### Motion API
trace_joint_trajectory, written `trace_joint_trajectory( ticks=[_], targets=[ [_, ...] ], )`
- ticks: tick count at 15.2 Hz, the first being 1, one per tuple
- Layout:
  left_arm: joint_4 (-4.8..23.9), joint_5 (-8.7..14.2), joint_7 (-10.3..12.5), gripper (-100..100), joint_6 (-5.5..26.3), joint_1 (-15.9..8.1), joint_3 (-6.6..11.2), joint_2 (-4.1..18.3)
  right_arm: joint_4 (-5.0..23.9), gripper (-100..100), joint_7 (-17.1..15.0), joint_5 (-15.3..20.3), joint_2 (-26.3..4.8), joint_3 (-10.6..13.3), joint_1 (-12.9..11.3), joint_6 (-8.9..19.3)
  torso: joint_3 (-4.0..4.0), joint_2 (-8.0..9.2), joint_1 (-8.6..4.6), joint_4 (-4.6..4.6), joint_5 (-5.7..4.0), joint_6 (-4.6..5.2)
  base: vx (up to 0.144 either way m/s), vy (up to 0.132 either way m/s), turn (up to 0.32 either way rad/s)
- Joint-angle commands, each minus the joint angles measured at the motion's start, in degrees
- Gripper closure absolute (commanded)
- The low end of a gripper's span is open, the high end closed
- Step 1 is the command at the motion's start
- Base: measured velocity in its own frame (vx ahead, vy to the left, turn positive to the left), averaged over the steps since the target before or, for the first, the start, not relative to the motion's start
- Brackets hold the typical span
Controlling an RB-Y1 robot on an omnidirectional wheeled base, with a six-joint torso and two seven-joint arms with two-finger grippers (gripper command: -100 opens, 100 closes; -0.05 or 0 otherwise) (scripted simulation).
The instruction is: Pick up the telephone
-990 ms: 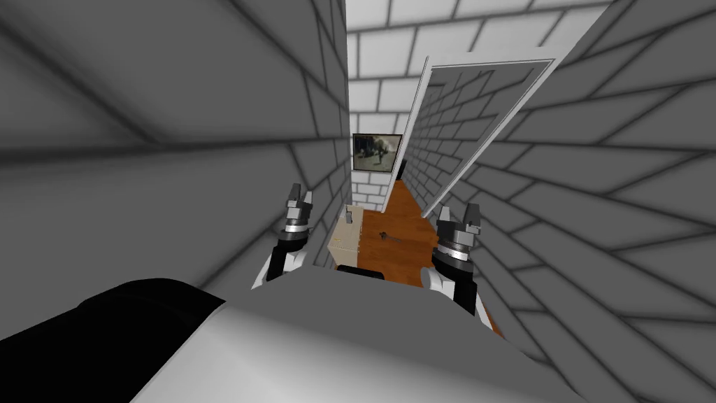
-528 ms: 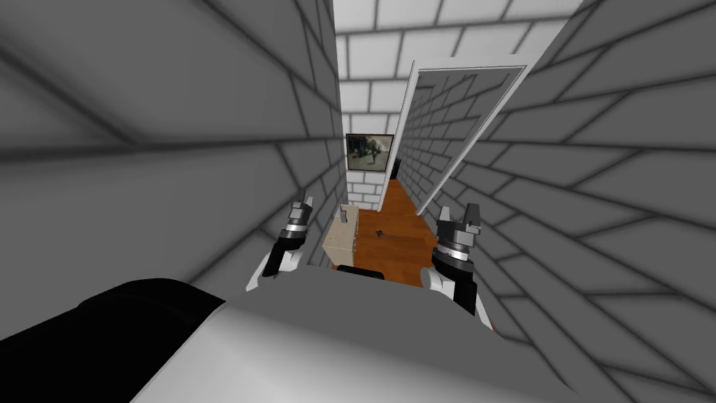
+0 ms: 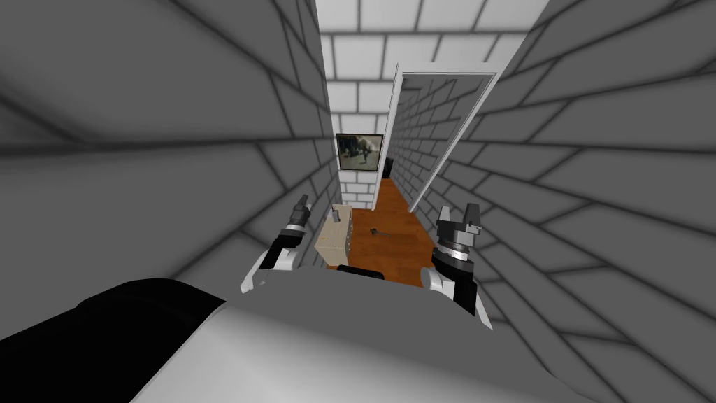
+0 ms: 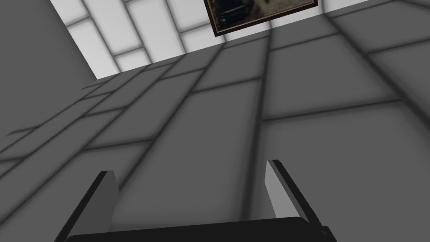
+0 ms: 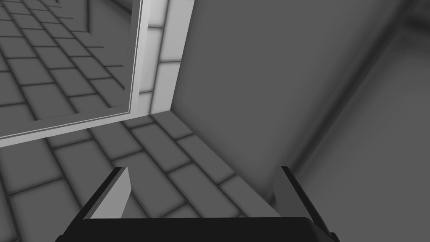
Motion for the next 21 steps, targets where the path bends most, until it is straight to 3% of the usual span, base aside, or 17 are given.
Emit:
trace_joint_trajectory(
  ticks=[1, 3, 6, 9, 10, 12, 13, 15, 16, 18, 19, 21],
  targets=[
    [2.05, 1.4, 0.01, -100, 2.86, -0.13, 1.77, 1.32, 0.0, 0, 0.0, 0.0, 0.0, 0.0, 0.0, 0.0, 0.0, 0.0, 0.0, 0.0, 0.0, 0.0, -0.002, -0.08, -0.106],
    [2.05, 1.4, 0.01, -100, 3.88, -0.13, 1.77, 1.32, 0.0, 0, 0.0, 0.0, 0.0, 0.0, 0.0, 0.0, -0.01, -0.02, 0.06, -0.01, 0.01, 0.01, 0.006, -0.063, -0.086],
    [5.49, 3.74, -0.21, -100, 8.39, -0.51, 4.78, 3.12, 0.0, 0, 0.0, 0.0, 0.0, 0.0, 0.0, 0.0, -0.05, -0.08, 0.07, -0.02, 0.03, 0.02, 0.016, -0.084, -0.156],
    [5.49, 3.74, -0.21, -100, 10.43, -0.51, 4.78, 3.12, 0.0, 0, 0.0, 0.0, 0.0, 0.0, 0.0, 0.0, -0.03, -0.05, 0.07, -0.01, 0.01, -0.01, 0.006, -0.066, -0.044],
    [7.3, 4.97, -0.31, -100, 12.5, -0.71, 6.37, 3.99, 0.0, 0, 0.0, 0.0, -0.01, -0.01, 0.0, 0.0, -0.03, -0.04, 0.15, -0.01, 0.03, -0.01, -0.004, -0.038, -0.082],
    [7.3, 4.97, -0.31, -100, 13.85, -0.71, 6.37, 3.99, 0.0, 0, 0.0, 0.0, -0.01, 0.0, 0.0, 0.0, 0.0, 0.0, 0.21, -0.01, 0.06, 0.0, -0.003, -0.041, -0.054],
    [9.16, 6.22, -0.4, -100, 15.7, -0.92, 8.01, 4.83, 0.0, 0, 0.0, 0.0, -0.01, -0.01, 0.0, 0.0, 0.0, 0.0, 0.22, 0.0, 0.05, -0.01, -0.003, -0.04, -0.049],
    [9.16, 6.22, -0.4, -100, 17.37, -0.92, 8.01, 4.83, 0.0, 0, 0.0, 0.0, -0.01, 0.0, 0.0, 0.0, 0.01, 0.03, 0.21, 0.0, 0.05, 0.0, -0.004, -0.046, -0.062],
    [11.06, 7.5, -0.48, -100, 18.82, -1.14, 9.71, 5.64, 0.0, 0, 0.0, 0.0, -0.01, -0.01, 0.0, 0.0, 0.01, 0.02, 0.21, 0.0, 0.05, -0.01, -0.007, -0.056, -0.092],
    [11.06, 7.5, -0.48, -100, 20.95, -1.14, 9.71, 5.64, 0.0, 0, 0.0, 0.0, 0.0, 0.0, -0.01, 0.0, 0.01, 0.02, 0.16, 0.0, 0.04, 0.02, 0.003, -0.059, -0.138],
    [12.98, 8.8, -0.56, -100, 22.45, -1.36, 11.44, 6.42, 0.0, 0, 0.0, 0.0, 0.0, 0.0, 0.0, 0.0, -0.01, -0.01, 0.16, 0.0, 0.04, 0.0, 0.031, -0.093, -0.191],
    [12.98, 8.8, -0.56, -100, 24.19, -1.36, 11.44, 6.42, 0.0, 0, 0.0, 0.0, 0.0, 0.01, 0.0, 0.0, -0.13, -0.25, -0.01, -0.04, 0.01, 0.05, 0.108, -0.095, -0.22]
  ],
)
